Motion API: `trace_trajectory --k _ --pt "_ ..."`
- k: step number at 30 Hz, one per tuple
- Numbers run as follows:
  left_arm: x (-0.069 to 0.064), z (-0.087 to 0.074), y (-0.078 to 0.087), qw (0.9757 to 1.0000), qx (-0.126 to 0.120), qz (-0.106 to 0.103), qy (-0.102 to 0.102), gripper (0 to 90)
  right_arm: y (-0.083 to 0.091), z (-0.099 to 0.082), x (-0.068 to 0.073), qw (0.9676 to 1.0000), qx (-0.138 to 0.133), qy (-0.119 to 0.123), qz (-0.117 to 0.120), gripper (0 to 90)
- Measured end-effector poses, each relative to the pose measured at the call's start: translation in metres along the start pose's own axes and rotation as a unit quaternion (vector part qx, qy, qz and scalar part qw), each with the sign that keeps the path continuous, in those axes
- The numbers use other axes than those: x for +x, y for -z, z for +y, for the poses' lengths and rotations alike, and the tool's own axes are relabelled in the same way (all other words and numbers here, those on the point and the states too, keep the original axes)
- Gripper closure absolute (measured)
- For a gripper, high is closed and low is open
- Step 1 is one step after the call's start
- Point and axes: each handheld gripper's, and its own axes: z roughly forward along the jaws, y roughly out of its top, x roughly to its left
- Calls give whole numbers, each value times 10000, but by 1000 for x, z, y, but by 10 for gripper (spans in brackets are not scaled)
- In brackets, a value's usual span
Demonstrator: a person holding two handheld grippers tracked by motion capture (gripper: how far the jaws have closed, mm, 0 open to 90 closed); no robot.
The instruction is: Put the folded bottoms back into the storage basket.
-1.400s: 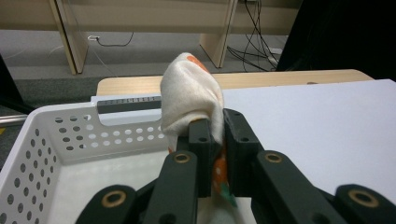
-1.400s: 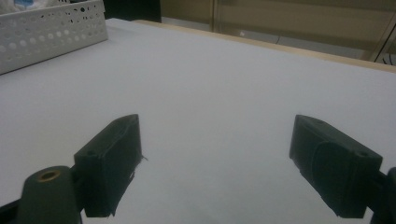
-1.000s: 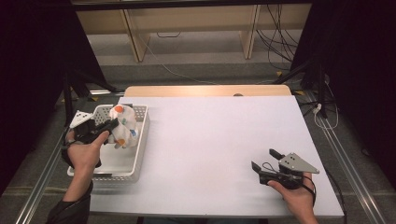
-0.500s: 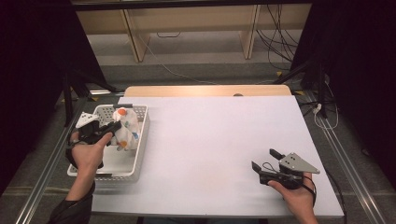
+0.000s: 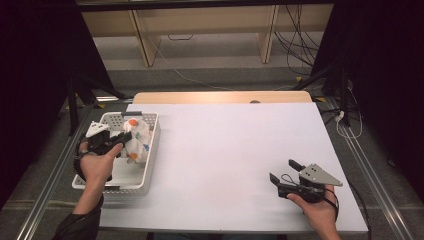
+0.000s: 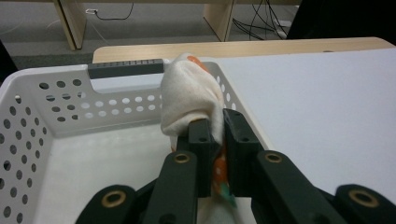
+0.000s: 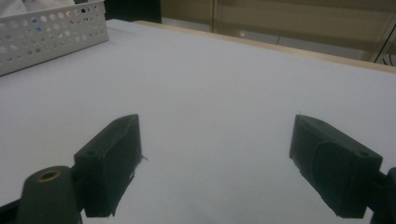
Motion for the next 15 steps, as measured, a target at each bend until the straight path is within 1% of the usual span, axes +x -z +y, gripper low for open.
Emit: trace_trajectory --k 6,7,15 --pt "-1 -1 -2 10000 53 -9 -3 820 1 0 0 10000 45 18 -11 175" --pt "0 -2 -3 10000 65 -6 -5 820 0 0 0 10000 -3 2 -1 175" --pt "3 -4 -6 9998 180 -5 10 820 0 0 0 10000 -1 -6 3 175"
